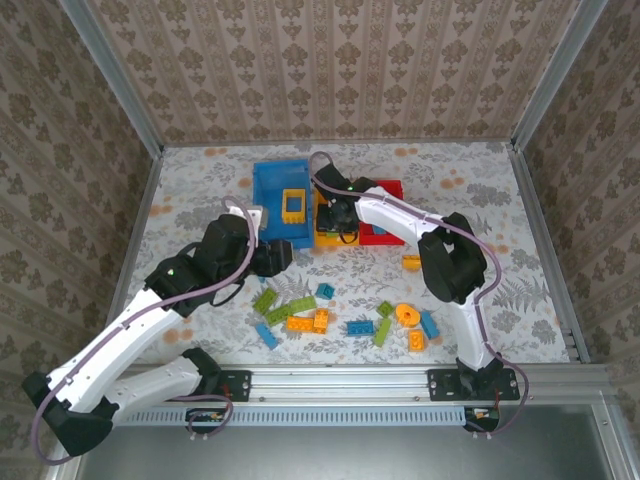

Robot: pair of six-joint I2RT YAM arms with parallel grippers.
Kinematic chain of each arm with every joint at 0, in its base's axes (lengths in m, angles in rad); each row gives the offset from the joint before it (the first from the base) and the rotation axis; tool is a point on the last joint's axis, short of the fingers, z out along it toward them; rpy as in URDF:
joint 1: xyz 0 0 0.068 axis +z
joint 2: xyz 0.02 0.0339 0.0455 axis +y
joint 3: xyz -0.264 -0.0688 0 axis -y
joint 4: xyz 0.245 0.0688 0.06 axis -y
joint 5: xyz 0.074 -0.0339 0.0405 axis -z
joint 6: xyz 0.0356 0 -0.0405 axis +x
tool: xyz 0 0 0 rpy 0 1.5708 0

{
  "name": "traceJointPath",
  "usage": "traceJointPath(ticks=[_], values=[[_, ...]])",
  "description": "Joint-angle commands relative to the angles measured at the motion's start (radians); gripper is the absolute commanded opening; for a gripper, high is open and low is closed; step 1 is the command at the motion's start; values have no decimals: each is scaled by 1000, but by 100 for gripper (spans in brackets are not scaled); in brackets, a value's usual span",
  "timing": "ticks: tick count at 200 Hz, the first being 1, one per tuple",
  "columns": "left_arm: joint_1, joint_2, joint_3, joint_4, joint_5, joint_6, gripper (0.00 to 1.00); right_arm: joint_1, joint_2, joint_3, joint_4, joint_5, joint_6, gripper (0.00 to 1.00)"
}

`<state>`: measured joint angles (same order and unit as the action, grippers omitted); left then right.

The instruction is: Sort the legos into containers by color

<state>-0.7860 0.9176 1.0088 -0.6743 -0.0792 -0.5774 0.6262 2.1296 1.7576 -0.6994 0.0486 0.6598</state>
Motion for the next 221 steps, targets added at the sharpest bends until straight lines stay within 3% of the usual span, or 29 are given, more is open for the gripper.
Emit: traceJointPath(ticks=[1, 45, 110, 180, 221], values=[[-7, -19, -12, -44, -9, -8, 61, -3, 21, 46, -44, 17, 23, 46], [-4, -6, -17, -46, 10, 12, 61, -3, -13, 61, -58, 29, 12, 52], [5, 29, -9, -21, 25, 25, 60, 5, -117, 42, -58, 80, -45, 52], [18, 29, -6, -51, 54, 56, 61, 31, -420, -281, 6, 106, -119, 52], [23, 160, -46, -52, 225, 112, 64, 52, -616, -540, 24, -66, -169, 55]])
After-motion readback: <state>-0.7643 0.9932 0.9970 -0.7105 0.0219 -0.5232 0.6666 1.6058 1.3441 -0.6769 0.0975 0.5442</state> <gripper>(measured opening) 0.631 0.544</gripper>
